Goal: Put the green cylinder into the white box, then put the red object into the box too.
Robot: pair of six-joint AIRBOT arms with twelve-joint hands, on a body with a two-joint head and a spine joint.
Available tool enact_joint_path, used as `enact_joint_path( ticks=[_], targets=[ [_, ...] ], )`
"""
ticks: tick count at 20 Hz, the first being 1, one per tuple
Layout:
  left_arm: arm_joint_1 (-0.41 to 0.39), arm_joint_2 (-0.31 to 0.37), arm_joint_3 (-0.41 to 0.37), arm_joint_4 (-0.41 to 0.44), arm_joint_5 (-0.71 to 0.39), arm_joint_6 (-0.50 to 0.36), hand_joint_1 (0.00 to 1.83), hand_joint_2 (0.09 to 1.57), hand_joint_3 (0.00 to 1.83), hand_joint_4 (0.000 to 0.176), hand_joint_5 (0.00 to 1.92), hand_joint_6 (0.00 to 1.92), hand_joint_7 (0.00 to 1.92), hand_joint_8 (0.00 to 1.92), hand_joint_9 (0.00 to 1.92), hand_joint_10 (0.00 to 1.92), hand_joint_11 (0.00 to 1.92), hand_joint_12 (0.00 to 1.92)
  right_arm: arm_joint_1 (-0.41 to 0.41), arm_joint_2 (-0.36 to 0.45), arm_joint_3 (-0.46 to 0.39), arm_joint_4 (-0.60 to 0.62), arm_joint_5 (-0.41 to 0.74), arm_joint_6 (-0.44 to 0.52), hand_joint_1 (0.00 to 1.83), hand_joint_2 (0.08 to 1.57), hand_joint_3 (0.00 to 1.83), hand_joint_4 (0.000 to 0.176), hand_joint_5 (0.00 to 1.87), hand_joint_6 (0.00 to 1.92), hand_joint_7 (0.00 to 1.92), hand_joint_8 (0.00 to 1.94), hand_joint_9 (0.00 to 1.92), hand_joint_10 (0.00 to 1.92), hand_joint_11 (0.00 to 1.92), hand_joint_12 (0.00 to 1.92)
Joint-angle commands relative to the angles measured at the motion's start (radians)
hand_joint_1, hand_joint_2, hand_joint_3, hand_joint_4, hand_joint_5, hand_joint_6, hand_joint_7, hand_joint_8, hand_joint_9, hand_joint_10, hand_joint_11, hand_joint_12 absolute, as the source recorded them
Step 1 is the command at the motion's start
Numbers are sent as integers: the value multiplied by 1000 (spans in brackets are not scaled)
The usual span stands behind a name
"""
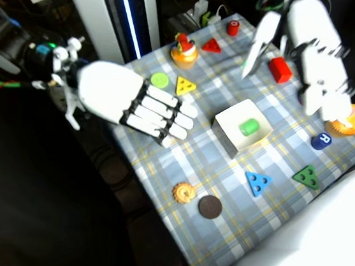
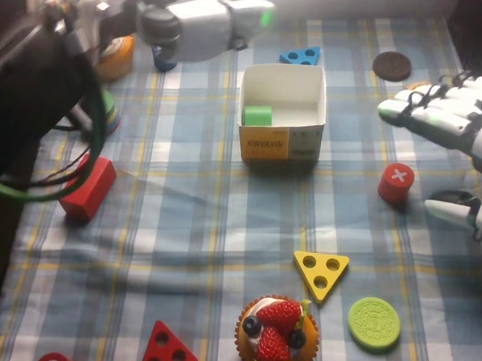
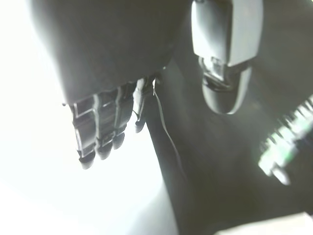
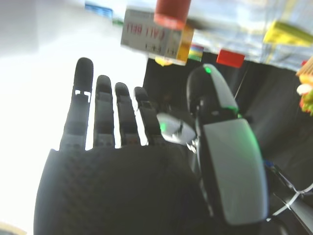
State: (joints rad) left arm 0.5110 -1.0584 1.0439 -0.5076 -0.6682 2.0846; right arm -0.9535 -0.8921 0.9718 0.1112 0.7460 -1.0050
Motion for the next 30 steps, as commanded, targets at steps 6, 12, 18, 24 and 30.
enact_joint_path(
  ticks=[6,12,18,24,30],
  targets=[
    [70,70,-98,79,-248,-7,381,1324,15,75,33,2,0,0,0,0,8,19,36,-53,49,5,37,4,832,1299,5,0,230,59,281,14,0,694,0,1282],
    [93,86,-116,81,-273,-7,393,1297,0,74,90,2,19,1,0,0,0,154,50,-90,80,11,-5,4,884,1305,0,0,243,457,436,46,1,878,0,1229],
    [101,91,-121,80,-282,-8,381,1295,0,91,70,0,16,1,0,0,0,179,68,-118,100,10,-29,4,1144,1276,0,0,608,1469,791,1412,404,1378,0,1805],
    [142,112,-140,55,-318,-8,334,1312,0,86,62,0,1,0,0,0,0,26,147,-63,58,-69,52,13,1097,1330,2,0,579,1491,650,1659,287,1756,1,1921],
    [208,121,-160,7,-378,-16,410,1304,2,102,113,1,19,1,9,2,0,352,319,-136,126,-142,15,19,1106,1320,2,0,552,1536,706,1574,347,1623,4,1921]
  ],
)
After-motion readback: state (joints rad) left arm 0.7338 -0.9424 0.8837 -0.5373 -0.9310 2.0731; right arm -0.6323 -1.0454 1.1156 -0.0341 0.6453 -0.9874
